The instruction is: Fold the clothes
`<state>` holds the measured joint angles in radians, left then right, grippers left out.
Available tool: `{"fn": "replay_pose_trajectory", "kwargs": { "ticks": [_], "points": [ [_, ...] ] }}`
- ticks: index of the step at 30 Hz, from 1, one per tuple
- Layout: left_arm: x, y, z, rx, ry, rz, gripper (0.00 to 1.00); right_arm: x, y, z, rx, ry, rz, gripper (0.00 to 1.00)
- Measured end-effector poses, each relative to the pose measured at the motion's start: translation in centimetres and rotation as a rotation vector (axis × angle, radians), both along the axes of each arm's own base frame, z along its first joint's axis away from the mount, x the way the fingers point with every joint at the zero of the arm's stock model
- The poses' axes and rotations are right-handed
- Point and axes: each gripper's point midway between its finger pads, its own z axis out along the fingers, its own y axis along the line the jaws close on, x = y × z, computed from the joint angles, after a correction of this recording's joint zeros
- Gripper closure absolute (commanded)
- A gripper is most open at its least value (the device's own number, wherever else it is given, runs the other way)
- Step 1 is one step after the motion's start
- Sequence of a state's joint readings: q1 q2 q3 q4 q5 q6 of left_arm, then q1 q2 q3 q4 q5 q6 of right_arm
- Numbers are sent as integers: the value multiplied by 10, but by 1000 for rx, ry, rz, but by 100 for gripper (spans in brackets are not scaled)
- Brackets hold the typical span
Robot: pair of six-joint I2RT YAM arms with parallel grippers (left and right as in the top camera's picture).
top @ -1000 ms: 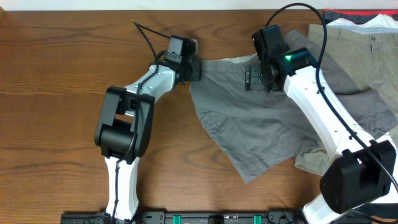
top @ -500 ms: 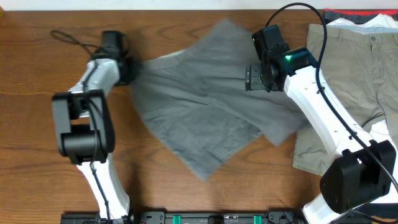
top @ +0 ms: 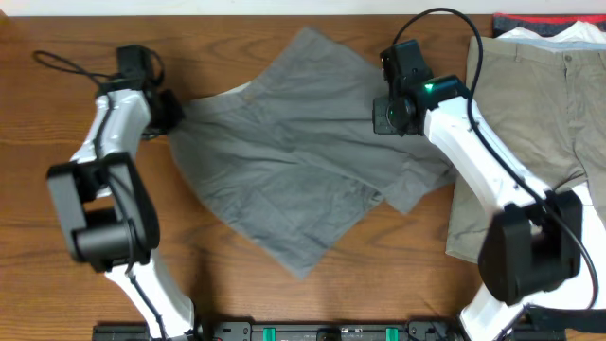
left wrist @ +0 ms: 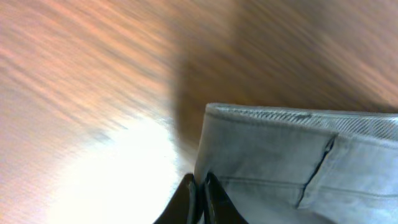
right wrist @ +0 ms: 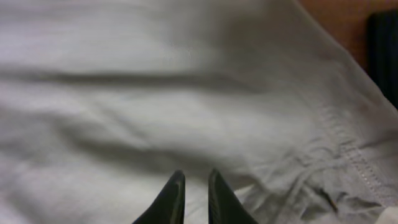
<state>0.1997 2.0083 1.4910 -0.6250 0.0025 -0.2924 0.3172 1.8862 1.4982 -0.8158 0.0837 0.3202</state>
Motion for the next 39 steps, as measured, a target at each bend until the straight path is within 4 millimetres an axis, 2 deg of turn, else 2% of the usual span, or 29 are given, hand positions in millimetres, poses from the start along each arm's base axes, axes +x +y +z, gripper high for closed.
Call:
{"fn": "replay_pose_trajectory", "kwargs": {
  "ticks": [2,3,5,6,8,10,12,14,18,22,23,25,27,30,32,36,39],
  "points": [
    [-6,17,17,9,-22,41,93,4,-1,-16,17,27,-10,87],
    [-5,20,24,6,-44,41,89,4,-2,-22,23,38,-13,85],
    [5,21,40,-23,-122,-35,75,2,-1,-31,32,65,3,82],
    [12,14,49,-50,-165,-97,66,1,1,-32,36,70,12,81],
    [19,-7,60,-95,-216,-219,56,0,2,-33,40,74,29,78],
    [23,-30,66,-122,-240,-318,55,-1,4,-33,45,80,41,73],
    [21,-52,63,-124,-217,-387,52,-6,3,-34,41,99,54,65],
    [15,-66,58,-107,-173,-425,44,-11,2,-36,37,119,55,63],
    [20,-79,59,-41,-174,-487,44,-23,1,-38,30,169,75,65],
    [29,-88,63,21,-208,-583,54,-35,4,-38,50,216,110,66],
    [31,-91,62,30,-212,-605,59,-37,5,-37,55,222,115,70],
    [34,-97,56,44,-205,-650,74,-37,6,-37,62,223,117,90],
    [31,-102,43,33,-169,-668,78,-35,8,-36,72,215,118,94],
    [19,-105,19,1,-86,-680,78,-41,20,-34,140,234,181,88],
    [12,-105,7,-16,-41,-679,73,-53,35,-32,210,271,276,83],
    [5,-103,5,-26,-12,-670,66,-87,62,-25,315,356,464,79],
    [2,-100,9,-36,-7,-641,54,-110,82,-23,330,395,597,78]
  ]
}}
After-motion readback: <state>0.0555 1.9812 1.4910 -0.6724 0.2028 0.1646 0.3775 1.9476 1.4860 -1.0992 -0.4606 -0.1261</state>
